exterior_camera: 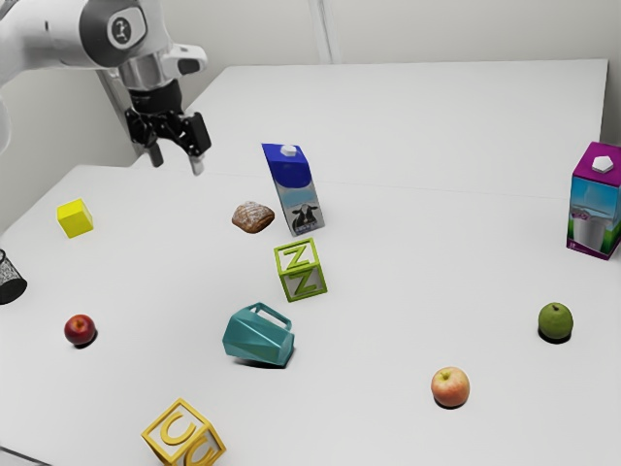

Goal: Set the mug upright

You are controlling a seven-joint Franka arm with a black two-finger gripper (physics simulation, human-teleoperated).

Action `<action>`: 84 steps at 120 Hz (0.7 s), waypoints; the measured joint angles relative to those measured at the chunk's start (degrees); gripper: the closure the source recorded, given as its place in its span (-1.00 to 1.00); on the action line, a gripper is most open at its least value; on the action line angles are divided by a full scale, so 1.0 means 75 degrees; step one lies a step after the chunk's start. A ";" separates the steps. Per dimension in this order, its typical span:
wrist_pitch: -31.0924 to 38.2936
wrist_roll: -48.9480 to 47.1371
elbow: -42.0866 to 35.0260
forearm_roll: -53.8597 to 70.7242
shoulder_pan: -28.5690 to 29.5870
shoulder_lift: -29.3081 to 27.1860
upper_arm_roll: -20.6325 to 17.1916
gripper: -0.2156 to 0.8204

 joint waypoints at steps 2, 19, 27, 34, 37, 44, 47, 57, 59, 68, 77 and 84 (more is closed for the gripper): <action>0.0061 0.0019 -0.0028 0.0001 0.0009 -0.0005 0.0001 -0.58; 0.0550 0.0158 -0.0412 -0.0165 0.0030 0.0043 0.0137 -0.58; 0.0695 0.0210 -0.0648 -0.0545 -0.0012 0.0079 0.0363 -0.58; 0.0736 0.0253 -0.0989 -0.0988 -0.0044 0.0087 0.0647 -0.58; 0.0743 0.0271 -0.1195 -0.1184 -0.0039 0.0044 0.0772 -0.58; 0.0771 0.0310 -0.1640 -0.1574 0.0065 -0.0090 0.0950 -0.58; 0.0782 0.0324 -0.1775 -0.1725 0.0070 -0.0116 0.1043 -0.58; 0.0810 0.0365 -0.2179 -0.2260 -0.0330 -0.0099 0.1657 -0.58; 0.0812 0.0373 -0.2260 -0.2375 -0.0386 -0.0096 0.1732 -0.58; 0.0777 0.0431 -0.2482 -0.2912 -0.0524 0.0062 0.1905 -0.58; 0.0710 0.0572 -0.2633 -0.3494 -0.0632 0.0364 0.1963 -0.58; 0.0684 0.0701 -0.2751 -0.3856 -0.0688 0.0525 0.1990 -0.58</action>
